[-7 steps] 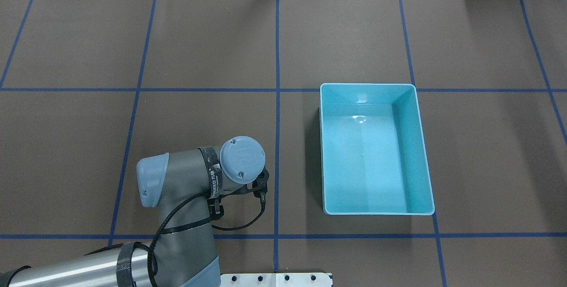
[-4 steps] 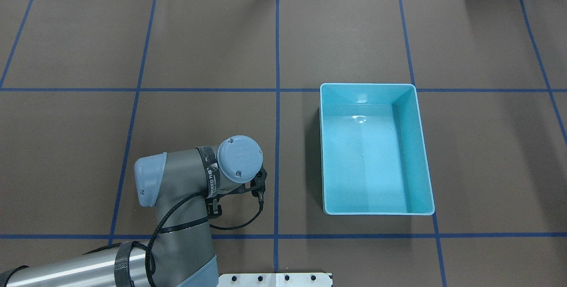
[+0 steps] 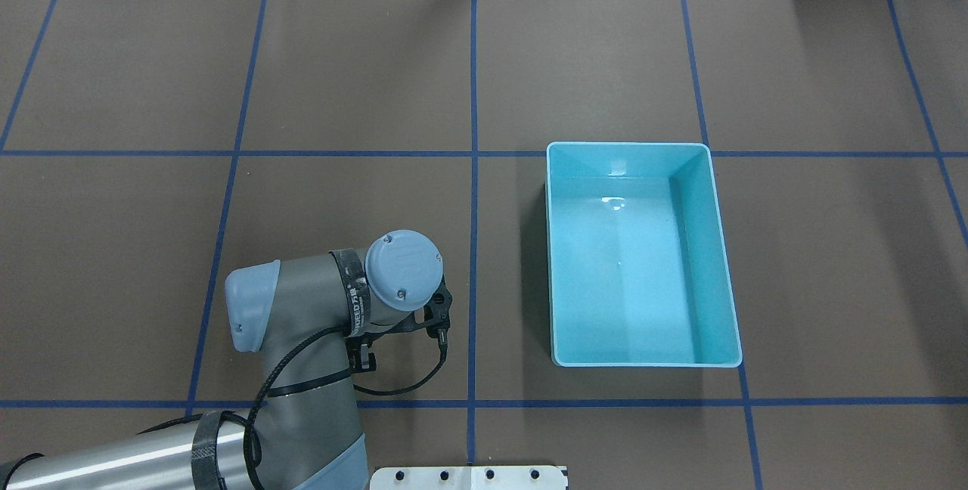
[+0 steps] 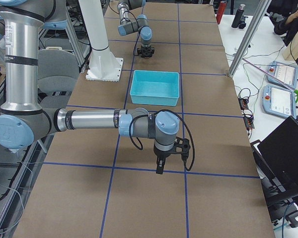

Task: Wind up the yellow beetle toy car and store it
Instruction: 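Press the car with the left gripper and drag it backward toward the robot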

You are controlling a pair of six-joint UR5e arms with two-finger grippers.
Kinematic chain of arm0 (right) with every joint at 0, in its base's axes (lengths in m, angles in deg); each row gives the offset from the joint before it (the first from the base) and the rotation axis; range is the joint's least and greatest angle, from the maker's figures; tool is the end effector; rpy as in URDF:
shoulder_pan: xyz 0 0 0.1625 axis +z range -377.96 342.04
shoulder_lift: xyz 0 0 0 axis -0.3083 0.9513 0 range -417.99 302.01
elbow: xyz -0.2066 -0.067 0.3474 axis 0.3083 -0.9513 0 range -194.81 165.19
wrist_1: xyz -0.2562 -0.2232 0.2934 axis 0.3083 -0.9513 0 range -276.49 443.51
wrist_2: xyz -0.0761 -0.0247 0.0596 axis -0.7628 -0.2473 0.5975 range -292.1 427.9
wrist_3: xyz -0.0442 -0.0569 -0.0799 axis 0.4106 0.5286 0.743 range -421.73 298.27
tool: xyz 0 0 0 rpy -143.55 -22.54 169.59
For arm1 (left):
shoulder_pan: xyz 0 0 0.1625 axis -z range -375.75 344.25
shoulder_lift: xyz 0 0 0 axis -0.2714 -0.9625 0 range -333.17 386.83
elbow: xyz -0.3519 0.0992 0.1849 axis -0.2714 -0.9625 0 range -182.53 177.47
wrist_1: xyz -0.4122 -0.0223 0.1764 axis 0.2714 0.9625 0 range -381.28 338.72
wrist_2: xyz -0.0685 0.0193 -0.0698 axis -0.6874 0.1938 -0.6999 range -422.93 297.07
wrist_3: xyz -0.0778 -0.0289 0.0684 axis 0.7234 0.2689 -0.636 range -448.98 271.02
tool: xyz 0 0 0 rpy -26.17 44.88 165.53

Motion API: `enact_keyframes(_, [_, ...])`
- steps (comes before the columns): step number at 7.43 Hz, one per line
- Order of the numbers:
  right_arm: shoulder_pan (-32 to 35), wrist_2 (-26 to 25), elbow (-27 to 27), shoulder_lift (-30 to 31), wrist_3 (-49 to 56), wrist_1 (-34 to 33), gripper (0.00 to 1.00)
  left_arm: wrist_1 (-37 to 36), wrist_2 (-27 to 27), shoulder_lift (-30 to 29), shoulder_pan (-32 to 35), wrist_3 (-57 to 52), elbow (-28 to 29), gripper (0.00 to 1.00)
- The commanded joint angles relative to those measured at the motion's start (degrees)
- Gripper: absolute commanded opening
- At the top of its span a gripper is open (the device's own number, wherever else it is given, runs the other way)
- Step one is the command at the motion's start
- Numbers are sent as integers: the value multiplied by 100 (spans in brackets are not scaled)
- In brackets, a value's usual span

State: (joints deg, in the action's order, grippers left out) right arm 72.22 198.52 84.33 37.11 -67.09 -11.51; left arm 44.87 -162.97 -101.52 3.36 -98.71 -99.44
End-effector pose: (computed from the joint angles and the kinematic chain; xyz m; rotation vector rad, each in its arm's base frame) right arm 0.0649 -0.4894 0.6238 -0.0484 -0.7078 0.0988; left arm 0.6120 -0.3333 0.2416 0.2539 0.3696 1.4184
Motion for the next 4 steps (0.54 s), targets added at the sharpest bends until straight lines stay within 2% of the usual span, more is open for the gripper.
enact_keyframes(1, [0, 7, 0, 0, 0, 0, 100, 108, -7, -6, 6, -3, -21, 26])
enact_keyframes(2, [0, 7, 0, 0, 0, 0, 100, 108, -7, -6, 49, 6, -30, 6])
enact_keyframes(3, [0, 7, 0, 0, 0, 0, 100, 108, -15, 3, 206, 6, -134, 0])
enact_keyframes(4, [0, 7, 0, 0, 0, 0, 100, 82, -24, 20, 408, -11, -283, 0])
